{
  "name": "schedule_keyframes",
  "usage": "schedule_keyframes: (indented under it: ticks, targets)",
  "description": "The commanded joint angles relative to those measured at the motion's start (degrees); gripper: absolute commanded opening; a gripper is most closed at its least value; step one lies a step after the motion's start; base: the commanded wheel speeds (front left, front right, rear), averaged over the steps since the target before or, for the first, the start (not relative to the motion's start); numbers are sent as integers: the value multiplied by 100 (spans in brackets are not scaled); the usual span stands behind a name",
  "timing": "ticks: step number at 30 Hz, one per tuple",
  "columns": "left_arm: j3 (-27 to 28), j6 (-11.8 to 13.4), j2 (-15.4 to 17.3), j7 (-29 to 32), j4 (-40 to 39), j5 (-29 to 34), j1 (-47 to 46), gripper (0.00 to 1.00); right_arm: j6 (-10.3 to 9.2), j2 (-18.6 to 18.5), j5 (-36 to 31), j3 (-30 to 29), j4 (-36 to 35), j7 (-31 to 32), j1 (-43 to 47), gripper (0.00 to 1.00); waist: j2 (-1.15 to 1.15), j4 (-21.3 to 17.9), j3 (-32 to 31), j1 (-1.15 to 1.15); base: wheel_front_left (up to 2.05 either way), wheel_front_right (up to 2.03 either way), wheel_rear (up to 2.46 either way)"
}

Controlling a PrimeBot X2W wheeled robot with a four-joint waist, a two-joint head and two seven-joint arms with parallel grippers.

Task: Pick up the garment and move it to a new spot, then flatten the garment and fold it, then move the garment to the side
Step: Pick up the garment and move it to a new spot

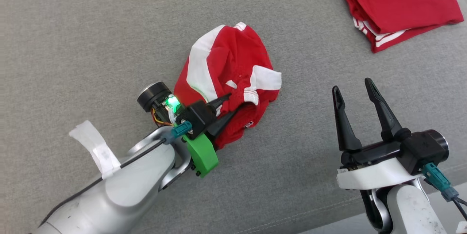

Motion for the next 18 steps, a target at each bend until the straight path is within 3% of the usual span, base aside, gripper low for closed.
schedule_keyframes:
  ticks: [1, 8, 18]
  targets:
    - [152, -8, -32, -26, 15, 54, 169, 100, -5, -1, -56, -5, 19, 3, -10, 100, 0, 180, -55, 0, 0, 0, 0]
    - [1093, 239, 15, -22, -678, 630, 1358, 100, -4, -57, -74, -11, 109, 3, 264, 100, 0, 555, -634, 0, 0, 0, 0]
    - [2859, 749, -59, -23, -2025, 778, 3514, 100, -5, -144, -27, -4, 183, 3, 616, 100, 0, 1059, -1315, 0, 0, 0, 0]
